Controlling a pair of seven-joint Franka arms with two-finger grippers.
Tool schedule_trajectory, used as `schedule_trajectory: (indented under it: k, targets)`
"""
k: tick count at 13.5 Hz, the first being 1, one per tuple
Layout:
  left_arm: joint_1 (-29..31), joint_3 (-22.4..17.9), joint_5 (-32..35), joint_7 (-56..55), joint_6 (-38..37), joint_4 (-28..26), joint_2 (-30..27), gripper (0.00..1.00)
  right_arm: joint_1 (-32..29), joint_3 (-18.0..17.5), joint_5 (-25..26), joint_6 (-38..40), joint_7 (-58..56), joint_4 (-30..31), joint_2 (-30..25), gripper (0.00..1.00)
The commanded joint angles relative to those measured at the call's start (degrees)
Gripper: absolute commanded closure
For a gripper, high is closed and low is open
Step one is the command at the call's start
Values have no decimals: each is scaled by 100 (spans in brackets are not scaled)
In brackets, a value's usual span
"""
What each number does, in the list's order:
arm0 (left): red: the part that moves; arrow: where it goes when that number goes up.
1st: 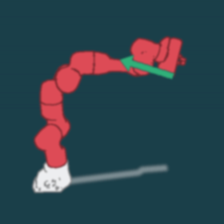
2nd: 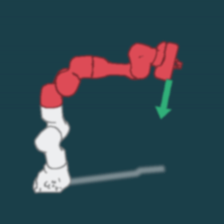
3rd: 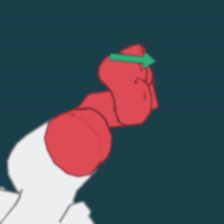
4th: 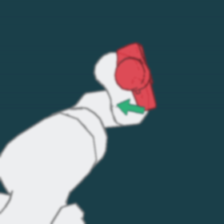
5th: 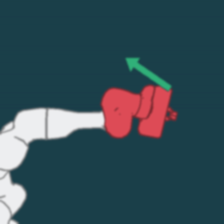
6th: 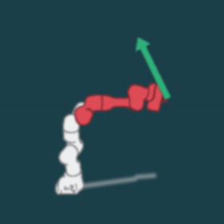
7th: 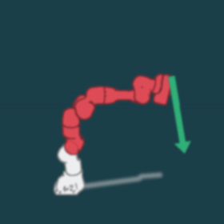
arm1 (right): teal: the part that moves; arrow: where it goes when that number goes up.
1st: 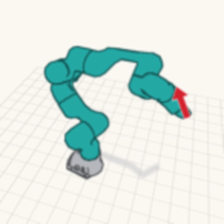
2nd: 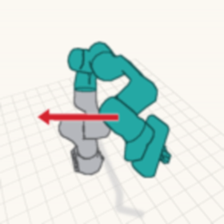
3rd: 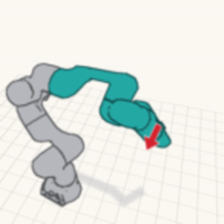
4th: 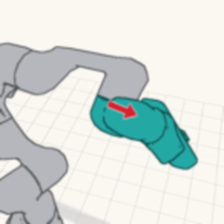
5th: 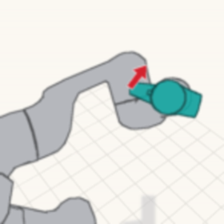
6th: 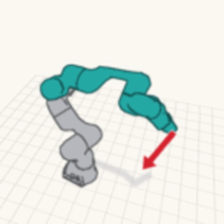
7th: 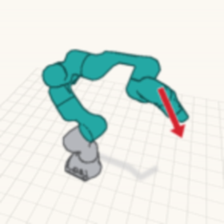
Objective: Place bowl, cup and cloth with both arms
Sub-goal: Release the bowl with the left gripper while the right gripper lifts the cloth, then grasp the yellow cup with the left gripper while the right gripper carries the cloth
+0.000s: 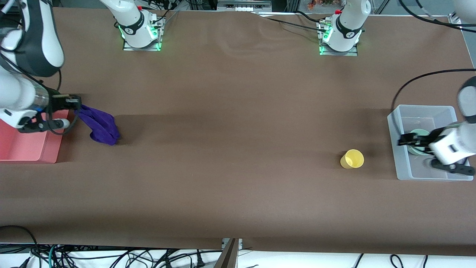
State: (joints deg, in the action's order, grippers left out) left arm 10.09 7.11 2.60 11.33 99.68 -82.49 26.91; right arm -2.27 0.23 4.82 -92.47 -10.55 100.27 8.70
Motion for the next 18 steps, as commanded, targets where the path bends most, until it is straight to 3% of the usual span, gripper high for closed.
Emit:
schedule_trajectory:
  k: [1, 4, 7, 9, 11, 12, 13, 14, 15, 18]
  targets:
    - [-296, -78, 21, -595, 366, -179, 252, 0, -63, 99, 194, 562, -280, -104, -246, 100]
    - [-270, -70, 12, -605, 832, -451, 473, 0, -63, 556, 439, 1028, -1174, -296, -510, 100]
    - [-288, -70, 21, -641, 1770, -1038, 614, 0, -63, 996, 747, 1468, -2019, -692, -510, 100]
    - [-271, -78, 38, -641, 2474, -1435, 710, 0, -54, 1041, 1071, 1722, -2450, -955, -528, 100]
    - [-270, -70, 38, -650, 2687, -1542, 816, 2, -54, 1049, 1345, 1899, -2924, -1193, -528, 100]
    - [-279, -70, 38, -650, 2696, -1542, 851, 27, -63, 1093, 1415, 1917, -3136, -1229, -536, 100]
    - [-288, -70, 38, -650, 2688, -1533, 851, 67, -63, 1137, 1494, 1917, -3381, -1299, -597, 100]
    - [-297, -70, 38, -667, 2679, -1533, 851, 96, -63, 1207, 1600, 1917, -3627, -1387, -598, 100]
    - [-305, -70, 38, -684, 2679, -1533, 851, 100, -63, 1312, 1679, 1908, -3882, -1431, -598, 100]
    - [-314, -70, 12, -685, 2653, -1515, 843, 100, -71, 1743, 1653, 1567, -4174, -1326, -511, 100]
